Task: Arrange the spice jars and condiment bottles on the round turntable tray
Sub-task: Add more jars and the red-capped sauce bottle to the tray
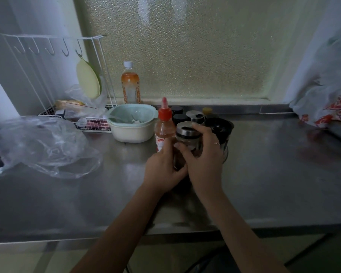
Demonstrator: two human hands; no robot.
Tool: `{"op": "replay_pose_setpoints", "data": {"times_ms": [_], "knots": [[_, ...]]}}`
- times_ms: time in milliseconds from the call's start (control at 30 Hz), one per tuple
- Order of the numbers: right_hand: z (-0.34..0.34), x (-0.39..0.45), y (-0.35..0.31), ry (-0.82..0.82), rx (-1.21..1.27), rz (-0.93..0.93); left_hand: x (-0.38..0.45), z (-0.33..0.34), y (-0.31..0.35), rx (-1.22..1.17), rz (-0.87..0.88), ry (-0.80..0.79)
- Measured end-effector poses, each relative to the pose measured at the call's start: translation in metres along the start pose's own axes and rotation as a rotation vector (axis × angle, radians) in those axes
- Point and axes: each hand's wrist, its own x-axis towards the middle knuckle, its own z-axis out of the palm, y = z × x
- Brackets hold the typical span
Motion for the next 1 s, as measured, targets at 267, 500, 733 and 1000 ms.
{"op": "replay_pose_setpoints", "data": {"times_ms": [267, 500, 733, 1000], "knots": [[0.010, -0.004, -0.001, 0.102, -0.054, -0.104, 0.000, -0.004, 0.004, -0.032, 0.018, 0.036], [0.011, 0.000, -0.002, 0.155, -0.047, -0.097, 0.003, -0.005, 0.005, 0.003, 0.014, 0.039], [0.010, -0.002, 0.004, 0.114, -0.105, -0.106, 0.002, -0.002, 0.000, 0.185, -0.012, 0.081], [-0.012, 0.034, -0.023, 0.112, -0.406, -0.223, 0.002, 0.000, 0.008, 0.041, -0.138, 0.051]]}}
